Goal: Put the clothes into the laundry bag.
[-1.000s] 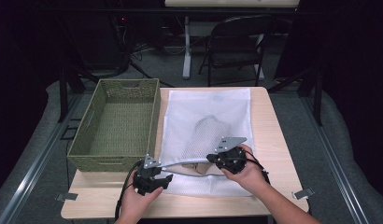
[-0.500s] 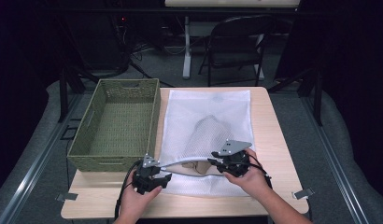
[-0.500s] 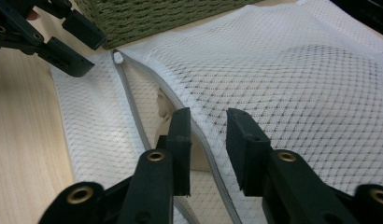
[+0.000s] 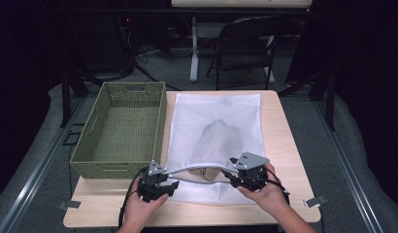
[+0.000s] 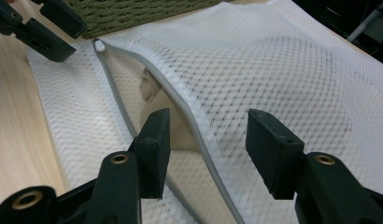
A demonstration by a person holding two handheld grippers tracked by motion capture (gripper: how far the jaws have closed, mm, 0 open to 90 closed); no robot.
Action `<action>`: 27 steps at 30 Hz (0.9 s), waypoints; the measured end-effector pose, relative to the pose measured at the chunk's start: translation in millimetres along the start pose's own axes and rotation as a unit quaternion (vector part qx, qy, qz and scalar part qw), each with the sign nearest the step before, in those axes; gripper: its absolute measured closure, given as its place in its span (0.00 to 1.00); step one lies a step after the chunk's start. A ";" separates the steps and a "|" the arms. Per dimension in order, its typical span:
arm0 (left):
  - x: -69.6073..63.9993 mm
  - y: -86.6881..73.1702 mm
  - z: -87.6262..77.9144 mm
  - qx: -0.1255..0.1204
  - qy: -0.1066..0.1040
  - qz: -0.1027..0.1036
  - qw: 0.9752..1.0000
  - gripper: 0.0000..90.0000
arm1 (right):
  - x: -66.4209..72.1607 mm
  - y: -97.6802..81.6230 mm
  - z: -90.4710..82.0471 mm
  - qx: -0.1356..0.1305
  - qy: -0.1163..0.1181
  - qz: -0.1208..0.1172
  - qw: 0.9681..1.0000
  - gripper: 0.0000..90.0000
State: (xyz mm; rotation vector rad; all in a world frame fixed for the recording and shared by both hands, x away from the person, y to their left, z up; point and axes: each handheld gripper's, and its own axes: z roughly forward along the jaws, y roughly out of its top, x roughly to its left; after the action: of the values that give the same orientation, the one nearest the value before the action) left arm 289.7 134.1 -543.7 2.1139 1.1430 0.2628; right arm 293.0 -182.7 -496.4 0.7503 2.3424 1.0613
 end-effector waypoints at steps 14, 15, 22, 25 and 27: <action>0.2 2.4 -1.2 0.001 -0.003 0.010 1.000 0.57 | -5.7 -31.3 -23.2 0.005 0.005 0.032 0.999 0.55; 0.3 2.7 -0.7 0.003 -0.005 0.010 1.000 0.57 | -6.2 -32.9 -23.9 0.009 0.002 0.032 0.999 0.54; 2.5 4.1 0.5 0.003 -0.007 0.004 1.000 0.58 | -12.1 -51.2 -30.7 0.018 -0.028 0.050 0.998 0.53; 3.2 4.8 1.3 0.003 -0.007 0.006 1.000 0.57 | -17.5 -57.7 -30.3 0.022 -0.039 0.056 0.997 0.54; 3.6 5.6 1.3 0.004 -0.010 0.007 1.000 0.57 | -20.3 -62.1 -30.0 0.025 -0.041 0.065 0.997 0.54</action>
State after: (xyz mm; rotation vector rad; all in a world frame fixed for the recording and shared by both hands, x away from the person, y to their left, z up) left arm 296.1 134.3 -541.4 2.1289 1.1190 0.2433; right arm 272.3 -246.0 -523.3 0.9581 2.2846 1.0085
